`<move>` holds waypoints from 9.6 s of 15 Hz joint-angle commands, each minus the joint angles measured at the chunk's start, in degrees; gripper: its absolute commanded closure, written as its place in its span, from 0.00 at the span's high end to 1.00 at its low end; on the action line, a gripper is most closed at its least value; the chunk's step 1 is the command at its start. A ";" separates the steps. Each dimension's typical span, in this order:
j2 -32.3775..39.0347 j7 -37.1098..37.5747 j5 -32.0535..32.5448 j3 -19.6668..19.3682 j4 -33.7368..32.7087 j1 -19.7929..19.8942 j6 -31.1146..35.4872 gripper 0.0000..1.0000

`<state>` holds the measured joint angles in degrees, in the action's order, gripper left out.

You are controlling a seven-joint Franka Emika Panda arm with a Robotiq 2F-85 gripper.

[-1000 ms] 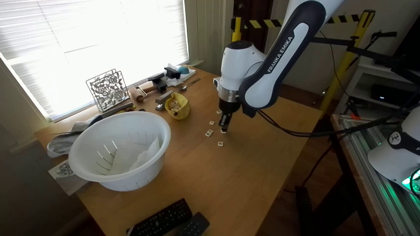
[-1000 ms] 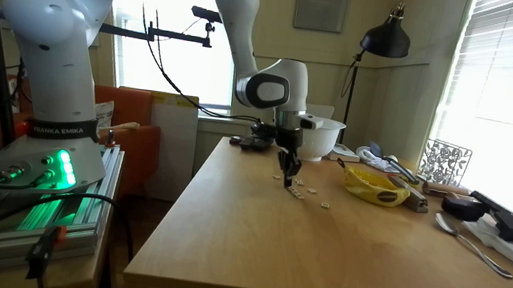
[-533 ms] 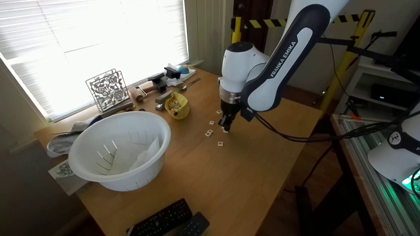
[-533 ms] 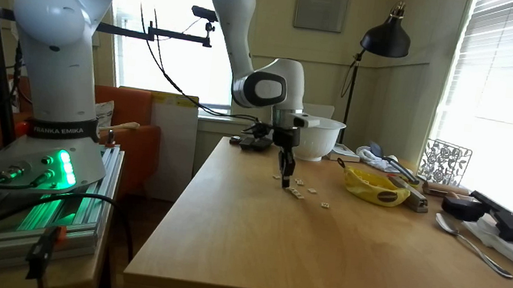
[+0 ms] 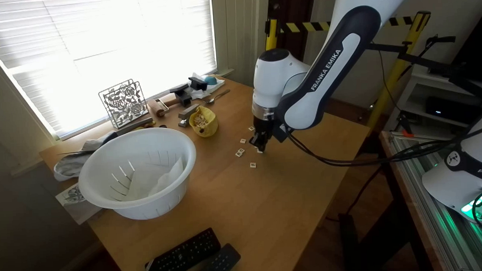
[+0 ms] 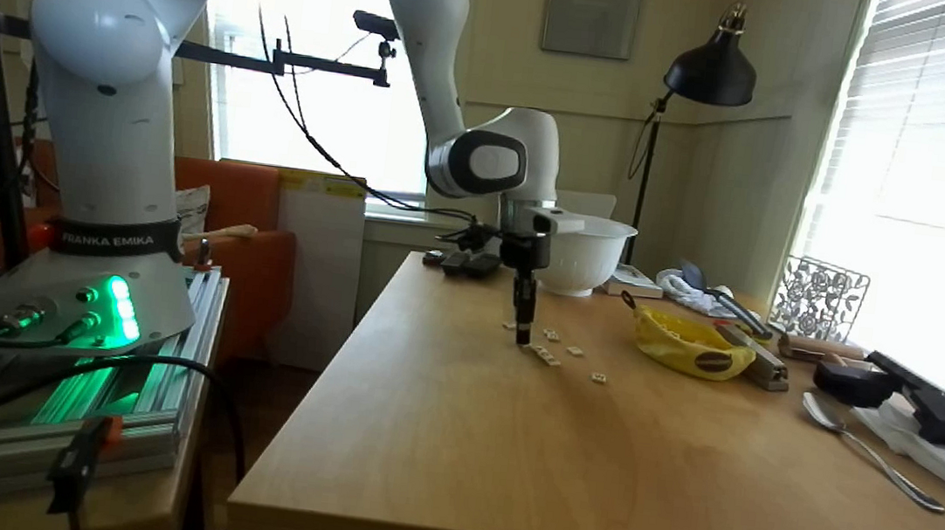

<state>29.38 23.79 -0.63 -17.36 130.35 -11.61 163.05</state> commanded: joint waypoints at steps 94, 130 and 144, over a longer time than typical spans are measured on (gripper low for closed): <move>0.24 -29.67 1.03 14.79 2.80 17.20 6.66 0.00; 2.42 -7.97 -3.46 9.12 1.28 10.39 9.57 0.00; 1.59 -6.21 -5.09 8.72 1.20 9.95 8.33 0.00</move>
<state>28.93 18.00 -4.52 -8.54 132.38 -1.21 171.32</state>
